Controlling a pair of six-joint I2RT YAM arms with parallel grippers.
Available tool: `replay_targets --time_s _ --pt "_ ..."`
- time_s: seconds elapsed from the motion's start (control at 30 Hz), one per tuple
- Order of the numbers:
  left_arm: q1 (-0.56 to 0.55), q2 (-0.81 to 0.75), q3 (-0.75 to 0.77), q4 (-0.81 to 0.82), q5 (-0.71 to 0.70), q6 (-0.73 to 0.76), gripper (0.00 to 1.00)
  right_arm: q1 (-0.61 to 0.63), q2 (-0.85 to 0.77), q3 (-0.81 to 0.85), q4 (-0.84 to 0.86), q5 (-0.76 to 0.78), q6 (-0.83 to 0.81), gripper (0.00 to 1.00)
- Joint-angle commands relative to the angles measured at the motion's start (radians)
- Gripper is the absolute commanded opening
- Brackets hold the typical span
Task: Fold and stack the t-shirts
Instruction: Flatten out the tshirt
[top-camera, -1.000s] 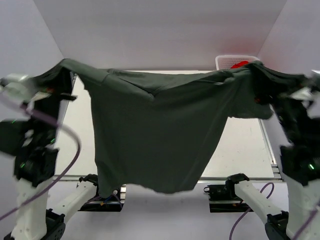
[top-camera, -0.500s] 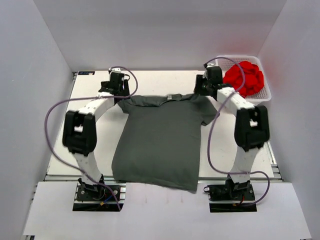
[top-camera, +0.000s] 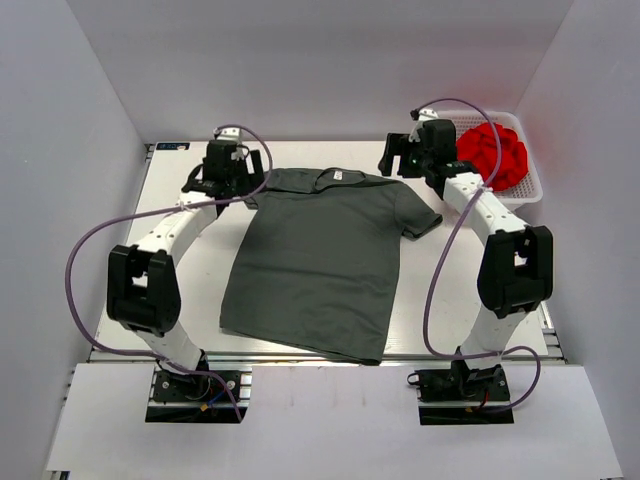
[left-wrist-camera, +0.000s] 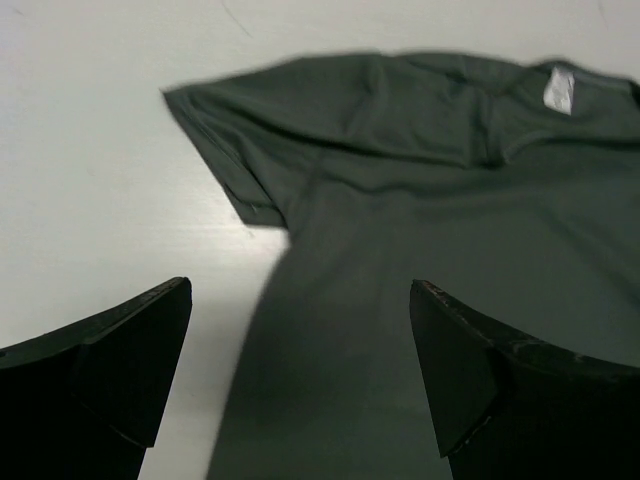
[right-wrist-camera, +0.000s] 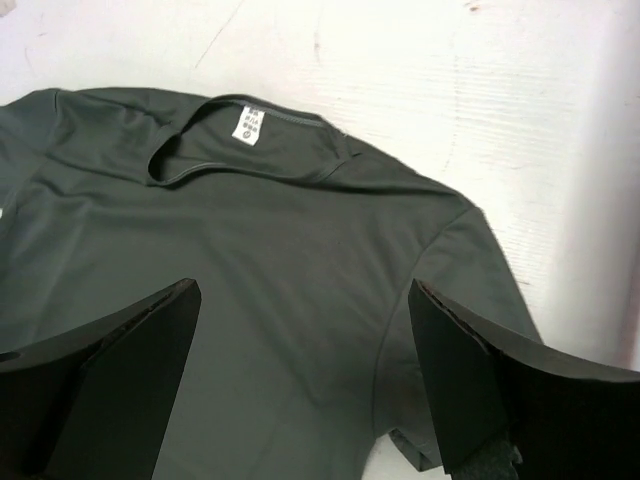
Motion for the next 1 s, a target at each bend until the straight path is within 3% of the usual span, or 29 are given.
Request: replay_targets --time_s 0.0,0.23,0.47,0.63,0.77,0.83,0.97 --pt "-0.009 -0.047 -0.099 0.004 0.187 -0.048 1.0 0.006 -0.001 -0.045 0.022 -0.085 0.016 0.9" --pt "-0.029 -0.098 -0.392 0.178 0.477 -0.138 1.0 0.005 0.076 -0.057 -0.007 -0.105 0.033 0.9" --pt "-0.038 -0.024 -0.454 0.177 0.466 -0.181 1.0 0.003 0.198 -0.026 -0.039 -0.081 0.081 0.9" --pt "-0.016 0.058 -0.394 0.096 0.321 -0.181 1.0 0.004 0.24 -0.092 -0.055 -0.029 0.146 0.9" --pt "-0.016 0.143 -0.275 0.042 0.201 -0.167 1.0 0.009 0.171 -0.21 -0.104 0.021 0.174 0.9" --pt "-0.016 0.195 -0.212 0.042 0.179 -0.144 1.0 0.012 0.098 -0.366 -0.087 0.004 0.221 0.9" --pt "-0.016 0.371 0.071 -0.031 0.152 -0.075 1.0 0.057 -0.062 -0.614 -0.113 -0.056 0.275 0.9"
